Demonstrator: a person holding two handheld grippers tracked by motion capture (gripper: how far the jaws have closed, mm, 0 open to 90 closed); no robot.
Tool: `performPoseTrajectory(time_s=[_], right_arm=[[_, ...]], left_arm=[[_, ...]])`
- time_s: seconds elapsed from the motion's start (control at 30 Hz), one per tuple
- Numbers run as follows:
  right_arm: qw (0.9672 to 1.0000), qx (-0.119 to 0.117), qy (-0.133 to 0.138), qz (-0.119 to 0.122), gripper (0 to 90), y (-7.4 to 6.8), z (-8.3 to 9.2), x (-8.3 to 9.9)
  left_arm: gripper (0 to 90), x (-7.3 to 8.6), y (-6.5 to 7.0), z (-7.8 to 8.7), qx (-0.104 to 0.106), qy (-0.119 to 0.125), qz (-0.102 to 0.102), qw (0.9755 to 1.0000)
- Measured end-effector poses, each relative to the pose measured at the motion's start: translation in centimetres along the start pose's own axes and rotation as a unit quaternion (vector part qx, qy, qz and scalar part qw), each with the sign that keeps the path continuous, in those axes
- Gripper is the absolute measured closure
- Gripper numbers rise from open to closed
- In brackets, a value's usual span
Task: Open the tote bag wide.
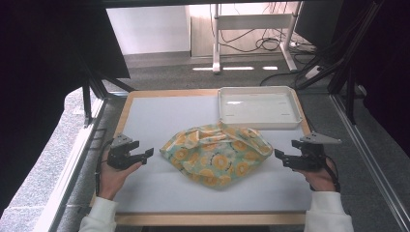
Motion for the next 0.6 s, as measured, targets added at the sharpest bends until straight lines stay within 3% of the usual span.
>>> performPoseTrajectory(time_s=[0.3, 0.6], right_arm=[[0.9999, -0.015, -0.001, -0.004, 21.1, -0.1, -1.1, -0.2], [0.9993, -0.037, 0.002, 0.001, 22.1, -1.1, -1.8, -0.1]], left_arm=[[32.0, -0.1, 0.4, 0.2, 0.013, -0.003, 0.001, 0.9999], [31.4, -0.2, 0.7, 0.0, 0.01, -0.011, -0.003, 0.9999]])
Point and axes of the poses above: each handheld gripper's, and its own axes: z roughly backward along the jaws, x roughly out of its underside, y roughly to its right, the point moved 9 cm from there along -z, roughly forward along the jaws, and after that the axes turned 6 degrees about y, right-handed, at the moved point
